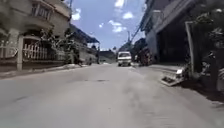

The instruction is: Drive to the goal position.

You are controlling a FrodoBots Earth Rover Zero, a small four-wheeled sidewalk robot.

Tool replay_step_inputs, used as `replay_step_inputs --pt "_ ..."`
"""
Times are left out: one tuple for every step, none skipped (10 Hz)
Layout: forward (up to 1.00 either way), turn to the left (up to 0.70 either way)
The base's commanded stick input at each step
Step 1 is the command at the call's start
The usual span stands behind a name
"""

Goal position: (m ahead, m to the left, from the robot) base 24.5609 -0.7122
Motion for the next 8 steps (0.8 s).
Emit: replay_step_inputs --pt "1.00 0.00" --pt "1.00 0.00" --pt "1.00 0.00" --pt "1.00 0.00" --pt "1.00 0.00" --pt "1.00 0.00" --pt "1.00 -0.01" --pt "1.00 -0.07"
